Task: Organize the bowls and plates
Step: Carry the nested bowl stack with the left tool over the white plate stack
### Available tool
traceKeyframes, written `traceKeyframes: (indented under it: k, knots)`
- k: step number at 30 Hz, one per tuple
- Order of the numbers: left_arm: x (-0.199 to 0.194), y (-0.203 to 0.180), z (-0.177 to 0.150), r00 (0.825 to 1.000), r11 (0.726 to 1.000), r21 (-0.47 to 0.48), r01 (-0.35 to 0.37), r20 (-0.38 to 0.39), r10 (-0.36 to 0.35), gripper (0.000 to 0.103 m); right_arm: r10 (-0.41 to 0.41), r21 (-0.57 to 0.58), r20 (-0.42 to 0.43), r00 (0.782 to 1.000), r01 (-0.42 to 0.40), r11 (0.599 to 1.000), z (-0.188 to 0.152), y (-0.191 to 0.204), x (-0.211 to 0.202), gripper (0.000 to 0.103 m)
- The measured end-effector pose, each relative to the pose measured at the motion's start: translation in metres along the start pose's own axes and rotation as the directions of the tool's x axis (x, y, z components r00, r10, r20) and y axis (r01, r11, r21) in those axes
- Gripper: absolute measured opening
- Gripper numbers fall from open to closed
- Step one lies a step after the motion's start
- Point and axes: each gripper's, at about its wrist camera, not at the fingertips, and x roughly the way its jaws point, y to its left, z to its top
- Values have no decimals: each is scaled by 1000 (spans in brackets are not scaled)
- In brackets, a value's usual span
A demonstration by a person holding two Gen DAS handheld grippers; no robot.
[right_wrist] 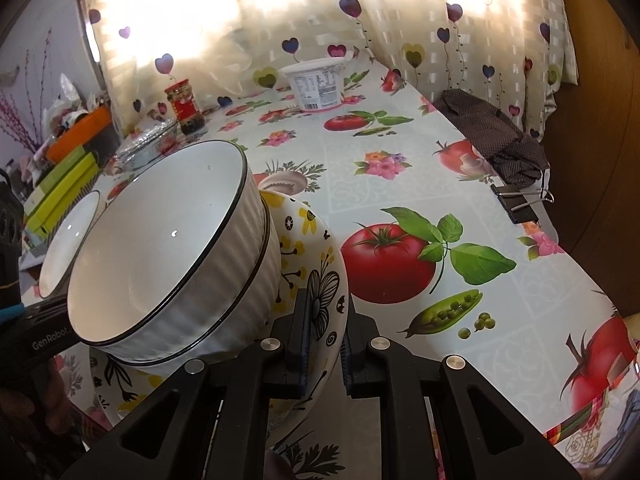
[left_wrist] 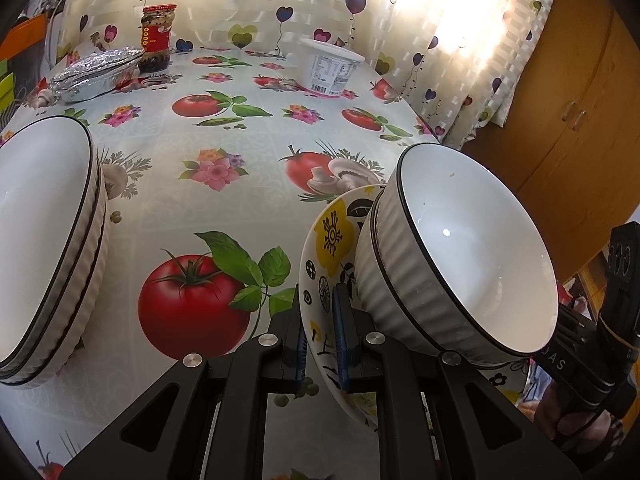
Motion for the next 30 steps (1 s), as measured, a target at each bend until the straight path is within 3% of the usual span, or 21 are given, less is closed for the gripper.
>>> traceKeyframes:
  k: [30]
  knots:
    - [-28, 14, 6, 996, 998, -41, -49, 71, 51, 11, 53, -56, 50, 997, -50, 997, 16, 30, -4, 14]
